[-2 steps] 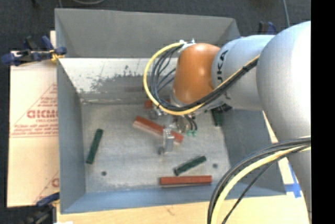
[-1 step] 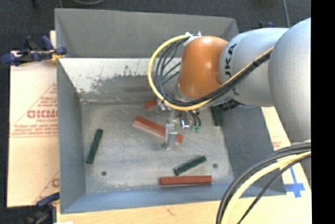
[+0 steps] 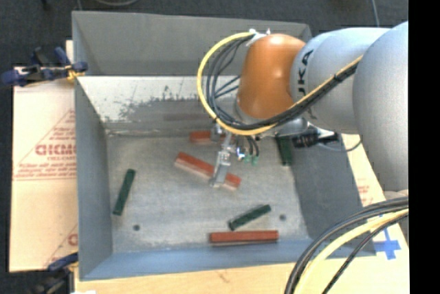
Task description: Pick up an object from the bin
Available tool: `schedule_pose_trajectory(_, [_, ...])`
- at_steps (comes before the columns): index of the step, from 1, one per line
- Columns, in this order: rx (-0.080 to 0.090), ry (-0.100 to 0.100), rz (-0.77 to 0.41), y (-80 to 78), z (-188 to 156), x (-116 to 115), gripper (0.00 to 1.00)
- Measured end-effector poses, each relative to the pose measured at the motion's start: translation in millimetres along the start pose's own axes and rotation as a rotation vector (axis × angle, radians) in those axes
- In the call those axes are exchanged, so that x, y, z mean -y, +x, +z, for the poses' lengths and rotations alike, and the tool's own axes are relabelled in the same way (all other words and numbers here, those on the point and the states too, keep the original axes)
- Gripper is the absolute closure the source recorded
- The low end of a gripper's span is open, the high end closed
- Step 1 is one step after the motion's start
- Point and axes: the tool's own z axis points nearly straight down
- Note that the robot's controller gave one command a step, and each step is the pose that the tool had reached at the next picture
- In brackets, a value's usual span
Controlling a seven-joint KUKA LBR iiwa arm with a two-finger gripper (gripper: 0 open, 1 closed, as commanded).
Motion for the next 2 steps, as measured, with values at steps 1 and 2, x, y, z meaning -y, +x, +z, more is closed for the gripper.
schedule_pose_trajectory(1, [-0.008, 0.002, 0.112, 1.7, 60.8, -1.8, 0.0])
schedule_pose_trajectory(2, [-0.005, 0.003, 0.111, 0.6, 60.1, -1.0, 0.0])
